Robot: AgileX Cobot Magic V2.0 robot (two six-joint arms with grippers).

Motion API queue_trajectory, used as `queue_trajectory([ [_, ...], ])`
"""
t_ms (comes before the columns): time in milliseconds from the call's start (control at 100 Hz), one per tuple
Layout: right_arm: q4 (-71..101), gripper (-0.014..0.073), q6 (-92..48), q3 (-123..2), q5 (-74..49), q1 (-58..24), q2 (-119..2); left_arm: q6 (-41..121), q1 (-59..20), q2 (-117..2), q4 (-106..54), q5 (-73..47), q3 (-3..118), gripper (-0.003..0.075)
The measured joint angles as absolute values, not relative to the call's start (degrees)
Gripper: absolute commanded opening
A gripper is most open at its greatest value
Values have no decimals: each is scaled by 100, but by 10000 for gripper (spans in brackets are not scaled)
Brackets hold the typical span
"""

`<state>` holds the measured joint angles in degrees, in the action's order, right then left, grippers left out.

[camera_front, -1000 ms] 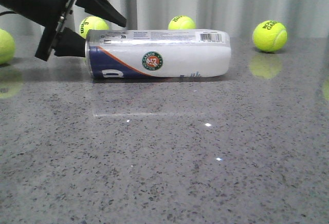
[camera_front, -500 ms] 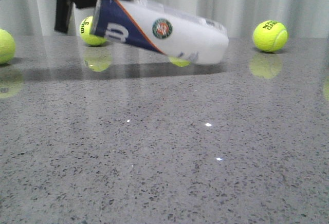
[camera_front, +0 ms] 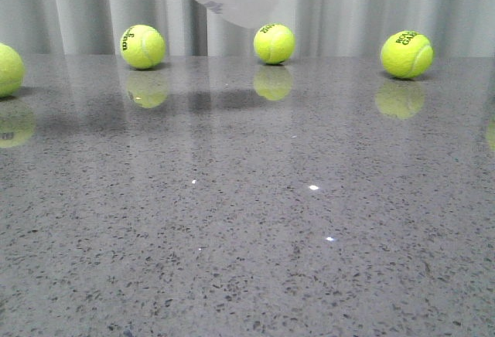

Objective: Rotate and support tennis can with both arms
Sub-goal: 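Lift and tilt the can upright with the left gripper, lowering it down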

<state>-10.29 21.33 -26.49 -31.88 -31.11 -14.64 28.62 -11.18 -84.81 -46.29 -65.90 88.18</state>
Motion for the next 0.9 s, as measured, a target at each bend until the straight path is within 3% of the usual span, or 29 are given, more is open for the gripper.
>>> queue_trajectory([
  [330,-1029,-66,2133,-2649,-3188,-3111,-1464,1041,-2514,-8280,-1554,-7222,9923,-21],
  [470,-1029,-66,2133,-2649,-3188,-3111,-1464,736,-2971,-8296,-993,-7257,9959,-21],
  [900,-1029,-66,2133,-2649,-3188,-3102,-1464,658,-3101,-8891,-335,-7268,9822,-20],
])
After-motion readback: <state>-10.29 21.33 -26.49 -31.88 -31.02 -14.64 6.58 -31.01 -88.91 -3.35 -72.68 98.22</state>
